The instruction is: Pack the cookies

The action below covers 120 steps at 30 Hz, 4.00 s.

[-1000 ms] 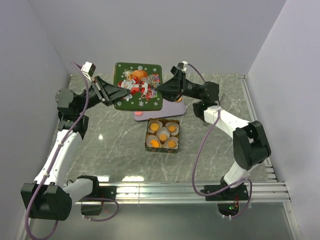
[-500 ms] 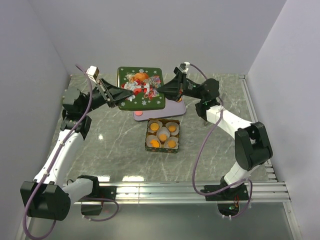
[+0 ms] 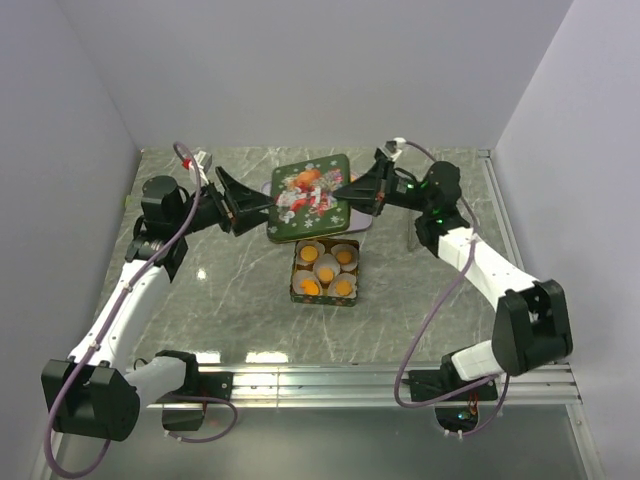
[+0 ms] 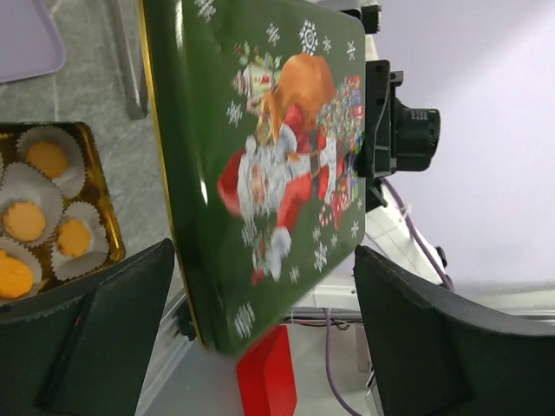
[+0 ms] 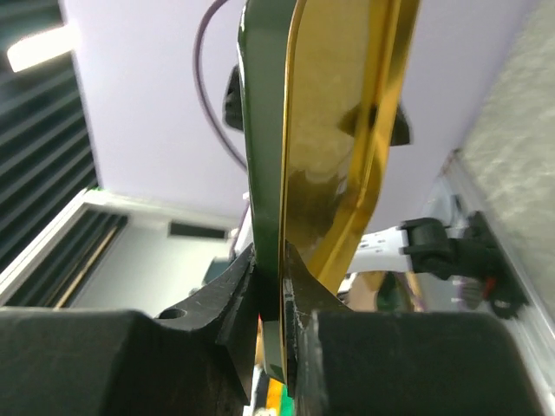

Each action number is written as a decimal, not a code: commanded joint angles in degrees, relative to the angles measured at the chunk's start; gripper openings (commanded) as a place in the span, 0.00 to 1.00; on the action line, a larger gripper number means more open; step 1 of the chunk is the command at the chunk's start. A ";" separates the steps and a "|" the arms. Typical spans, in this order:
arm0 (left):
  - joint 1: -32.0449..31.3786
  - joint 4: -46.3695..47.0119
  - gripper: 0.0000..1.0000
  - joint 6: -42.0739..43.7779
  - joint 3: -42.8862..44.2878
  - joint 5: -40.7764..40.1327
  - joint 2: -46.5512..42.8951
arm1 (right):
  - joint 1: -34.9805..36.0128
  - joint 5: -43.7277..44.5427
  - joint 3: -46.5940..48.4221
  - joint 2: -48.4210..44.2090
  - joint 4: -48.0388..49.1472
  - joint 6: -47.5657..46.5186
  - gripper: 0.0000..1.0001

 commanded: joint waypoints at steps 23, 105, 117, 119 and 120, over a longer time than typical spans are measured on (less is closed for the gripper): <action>-4.79 -15.64 0.82 22.83 -2.99 -16.40 15.67 | -5.97 4.64 -16.62 -9.53 -29.02 -31.24 0.00; -14.29 -12.91 0.71 24.33 2.11 -19.30 32.38 | -6.06 -0.28 -27.53 5.69 -2.89 -27.63 0.00; -15.61 -20.20 0.69 26.08 10.36 -25.10 29.92 | -12.82 8.49 -15.49 -15.30 -31.77 -34.04 0.00; -17.27 -22.31 0.69 26.96 12.03 -26.67 30.18 | -14.75 12.00 -11.02 -17.69 -40.30 -39.83 0.00; -18.06 -23.36 0.69 27.40 14.22 -27.64 30.96 | -16.33 16.20 -9.35 -19.61 -49.05 -42.12 0.00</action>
